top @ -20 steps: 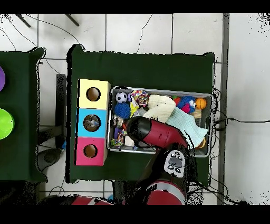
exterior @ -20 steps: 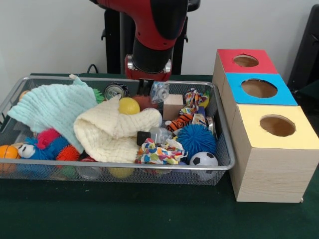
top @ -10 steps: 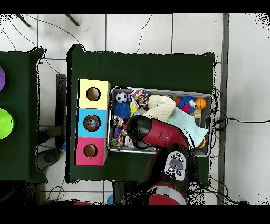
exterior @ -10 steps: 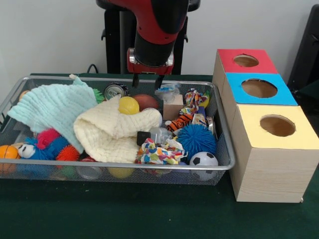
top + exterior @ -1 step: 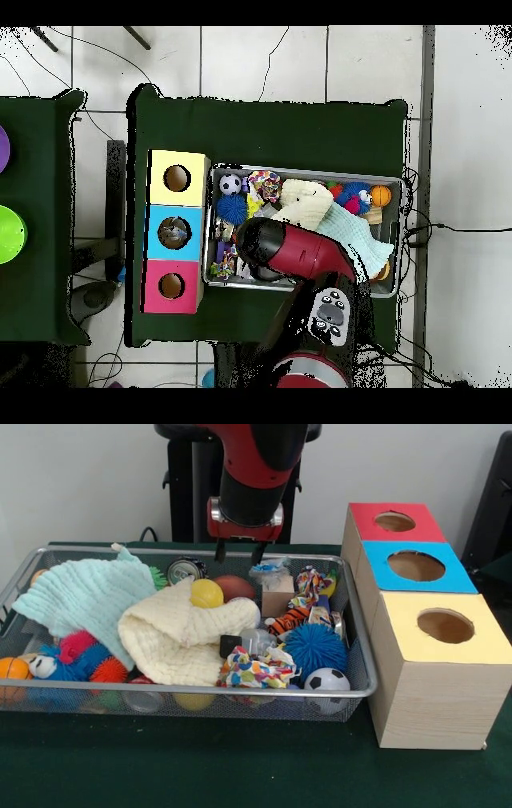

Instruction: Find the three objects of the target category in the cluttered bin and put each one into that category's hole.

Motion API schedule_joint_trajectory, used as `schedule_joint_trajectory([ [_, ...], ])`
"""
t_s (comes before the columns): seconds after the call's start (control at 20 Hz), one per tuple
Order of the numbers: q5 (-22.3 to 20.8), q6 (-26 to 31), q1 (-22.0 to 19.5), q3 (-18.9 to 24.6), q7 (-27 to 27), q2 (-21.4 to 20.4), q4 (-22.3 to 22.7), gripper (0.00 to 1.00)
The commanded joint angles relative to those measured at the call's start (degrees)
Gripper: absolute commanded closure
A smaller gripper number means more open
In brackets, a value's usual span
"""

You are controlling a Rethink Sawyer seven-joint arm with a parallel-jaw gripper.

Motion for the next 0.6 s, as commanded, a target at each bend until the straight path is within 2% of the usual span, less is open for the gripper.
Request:
schedule_joint_trajectory([
  [0.05, -2.6, 2.0, 2.8, 1.5, 11.3, 1.1, 0.5, 0.0],
  [0.3, -1.7, 4.2, 3.9, 0.5, 11.7, 1.1, -0.7, 0.0],
  [0.6, 0.7, 7.0, 3.0, 2.2, 11.8, 1.1, -2.4, 0.0],
])
